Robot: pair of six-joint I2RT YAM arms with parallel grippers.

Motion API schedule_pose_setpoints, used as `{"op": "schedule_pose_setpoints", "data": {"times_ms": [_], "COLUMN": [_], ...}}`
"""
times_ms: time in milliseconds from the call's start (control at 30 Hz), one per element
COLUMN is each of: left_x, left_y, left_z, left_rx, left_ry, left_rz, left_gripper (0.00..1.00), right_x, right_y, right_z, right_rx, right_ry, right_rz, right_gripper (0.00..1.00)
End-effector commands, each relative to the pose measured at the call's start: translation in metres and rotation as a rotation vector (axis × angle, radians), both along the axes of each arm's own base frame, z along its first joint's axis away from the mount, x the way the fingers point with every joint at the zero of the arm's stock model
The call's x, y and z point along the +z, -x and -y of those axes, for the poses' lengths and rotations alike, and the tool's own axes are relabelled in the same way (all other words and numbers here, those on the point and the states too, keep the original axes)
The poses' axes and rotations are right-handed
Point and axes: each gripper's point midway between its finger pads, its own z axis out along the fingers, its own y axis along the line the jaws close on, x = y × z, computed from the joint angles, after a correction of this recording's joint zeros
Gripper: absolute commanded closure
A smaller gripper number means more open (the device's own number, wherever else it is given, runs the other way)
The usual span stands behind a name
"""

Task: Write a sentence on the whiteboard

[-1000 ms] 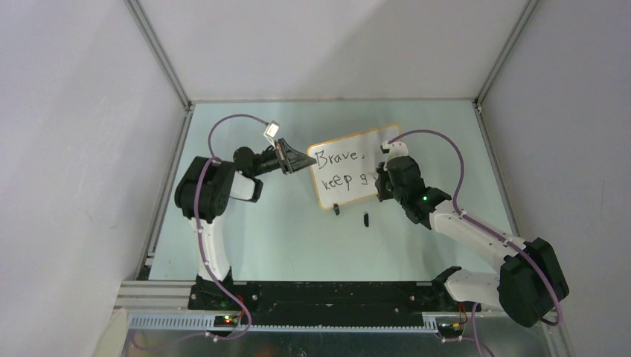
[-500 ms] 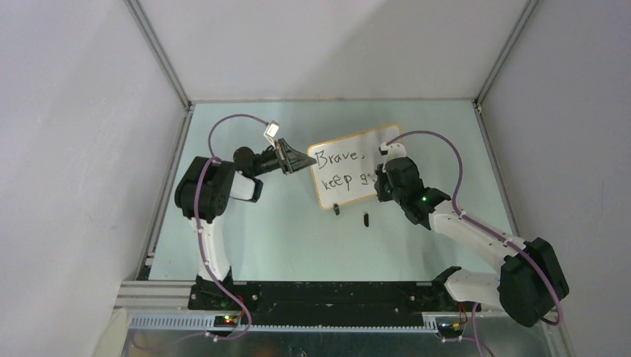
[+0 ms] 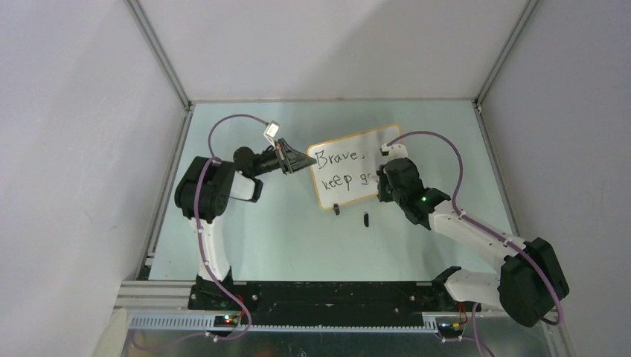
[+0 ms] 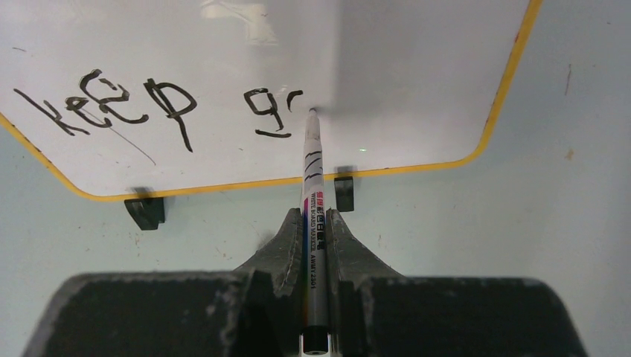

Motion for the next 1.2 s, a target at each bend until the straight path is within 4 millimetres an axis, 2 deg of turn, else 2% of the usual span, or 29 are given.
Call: {"op": "schedule_pose_setpoints", "data": {"times_ms": [0,500,1167], "left_x": [0.007,0.006,0.007], "left_y": [0.019,0.019,0.019], "left_z": [0.004,0.004,0.004], "left_rx": [-0.079,-0.081,-0.079], "left_ry": [-0.015,-0.016,-0.015], "left_rz": [0.071,0.071,0.072], "left_gripper": [1.0,1.0,1.0], "right_x": [0.025,0.036,0.021], "right_y": [-0.014,-0.02,-0.01], "right_z": [0.0,-0.012,-0.016], "right_rx": [-0.034,0.007,0.039], "right_ry": [-0.019,-0.062,-0.036], "right_rz": [0.075,0.101,0.04], "right_gripper": [1.0,1.0,1.0]}}
